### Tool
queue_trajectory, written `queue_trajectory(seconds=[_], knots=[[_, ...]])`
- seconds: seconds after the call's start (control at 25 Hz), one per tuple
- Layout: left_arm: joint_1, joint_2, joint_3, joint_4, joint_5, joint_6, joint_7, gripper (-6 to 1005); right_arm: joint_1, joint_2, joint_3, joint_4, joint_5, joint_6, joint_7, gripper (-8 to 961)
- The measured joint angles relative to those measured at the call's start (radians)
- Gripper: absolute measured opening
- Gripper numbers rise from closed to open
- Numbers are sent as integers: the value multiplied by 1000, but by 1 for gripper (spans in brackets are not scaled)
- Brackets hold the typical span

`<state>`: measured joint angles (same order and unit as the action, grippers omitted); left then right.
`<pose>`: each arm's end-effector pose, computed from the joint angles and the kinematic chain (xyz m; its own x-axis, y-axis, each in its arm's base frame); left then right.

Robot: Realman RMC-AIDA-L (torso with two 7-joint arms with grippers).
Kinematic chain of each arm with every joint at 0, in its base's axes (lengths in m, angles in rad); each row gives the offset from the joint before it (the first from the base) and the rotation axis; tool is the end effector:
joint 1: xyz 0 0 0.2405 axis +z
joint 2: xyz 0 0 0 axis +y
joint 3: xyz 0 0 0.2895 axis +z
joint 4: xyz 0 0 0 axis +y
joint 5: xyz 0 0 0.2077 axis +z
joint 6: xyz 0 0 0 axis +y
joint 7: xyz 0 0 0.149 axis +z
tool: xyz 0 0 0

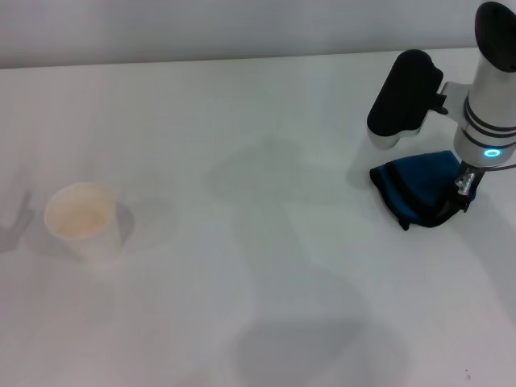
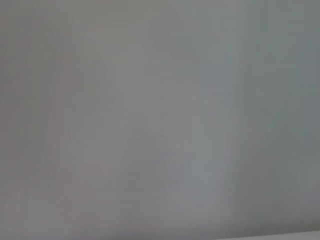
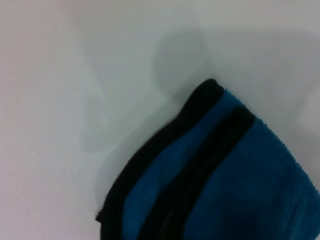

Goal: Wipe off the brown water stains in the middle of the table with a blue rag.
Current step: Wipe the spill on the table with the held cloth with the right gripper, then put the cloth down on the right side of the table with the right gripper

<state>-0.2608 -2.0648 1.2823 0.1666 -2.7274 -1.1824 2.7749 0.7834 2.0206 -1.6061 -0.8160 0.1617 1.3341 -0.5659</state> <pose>-0.4019 0.2906 -0.0150 0.7327 0.0654 0.6774 0.6735 -0.2126 -0.7079 0.2942 0.4030 -0.0264 0.4792 -0.6133 0.6279 -0.2087 -0.7745 -0.5972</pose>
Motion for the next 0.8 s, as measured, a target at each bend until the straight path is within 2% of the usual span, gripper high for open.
queue_trajectory(seconds=[0.48, 0.6, 0.8], knots=[[0, -1, 0, 1, 0, 1, 0, 877, -45, 4, -7, -111, 38, 6, -4, 228], [0, -1, 0, 1, 0, 1, 0, 877, -55, 4, -8, -145, 45, 26, -5, 393], [0, -1, 0, 1, 0, 1, 0, 877, -70, 3, -19, -209, 60, 62, -6, 492]])
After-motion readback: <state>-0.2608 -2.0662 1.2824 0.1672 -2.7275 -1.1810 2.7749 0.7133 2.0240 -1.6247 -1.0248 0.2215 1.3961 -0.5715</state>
